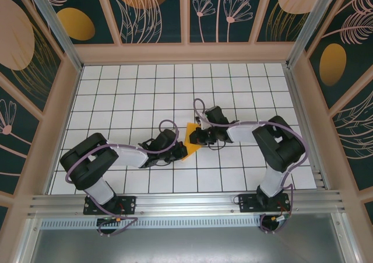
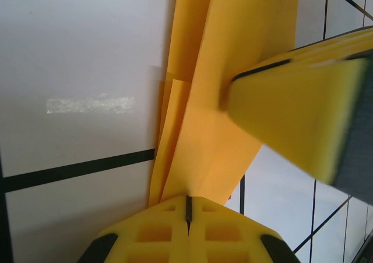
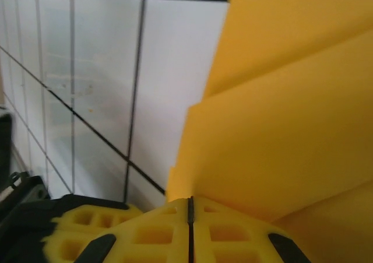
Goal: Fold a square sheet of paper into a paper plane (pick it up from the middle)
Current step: Fourth fold the wing at the center of the table.
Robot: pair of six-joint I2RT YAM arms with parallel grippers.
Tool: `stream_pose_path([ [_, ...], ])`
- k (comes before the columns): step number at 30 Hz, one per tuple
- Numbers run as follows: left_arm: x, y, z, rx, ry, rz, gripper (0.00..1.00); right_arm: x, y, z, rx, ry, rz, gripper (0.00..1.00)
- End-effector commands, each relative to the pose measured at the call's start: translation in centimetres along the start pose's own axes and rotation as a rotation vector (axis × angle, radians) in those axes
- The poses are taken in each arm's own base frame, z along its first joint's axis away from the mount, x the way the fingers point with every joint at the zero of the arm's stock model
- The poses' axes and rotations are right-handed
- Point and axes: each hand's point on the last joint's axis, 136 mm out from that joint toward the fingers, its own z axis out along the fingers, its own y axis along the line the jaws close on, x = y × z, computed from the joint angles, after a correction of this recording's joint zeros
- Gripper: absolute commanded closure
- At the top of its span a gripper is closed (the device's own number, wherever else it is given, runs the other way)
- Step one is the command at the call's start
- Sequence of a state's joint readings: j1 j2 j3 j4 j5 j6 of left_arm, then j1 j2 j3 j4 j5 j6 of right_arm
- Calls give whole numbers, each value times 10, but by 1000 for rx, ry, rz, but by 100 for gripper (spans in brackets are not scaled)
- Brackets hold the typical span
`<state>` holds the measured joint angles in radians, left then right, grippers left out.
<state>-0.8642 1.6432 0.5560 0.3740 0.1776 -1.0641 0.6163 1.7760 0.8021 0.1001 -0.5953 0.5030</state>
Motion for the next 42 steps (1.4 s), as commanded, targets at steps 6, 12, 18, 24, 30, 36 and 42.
stream_pose_path([
  [6,33,52,2,-171,110,-46,100,-32,-49,-4,102,-62,69,91],
  [12,36,55,3,-165,115,-60,100,-73,-93,-31,174,-183,155,91],
  [18,32,48,3,-144,108,-44,100,-95,-85,-51,179,-236,151,91],
  [24,0,0,-2,-44,18,42,94,-85,-56,-80,140,-289,165,83],
  [30,-44,-42,-19,-11,-142,98,63,-56,-37,-89,57,-317,242,59],
  [36,-70,-39,-35,-66,-283,75,49,-43,-21,-75,28,-296,299,50],
  [42,-77,-30,-40,-88,-326,41,45,-41,-21,-55,29,-257,311,51],
])
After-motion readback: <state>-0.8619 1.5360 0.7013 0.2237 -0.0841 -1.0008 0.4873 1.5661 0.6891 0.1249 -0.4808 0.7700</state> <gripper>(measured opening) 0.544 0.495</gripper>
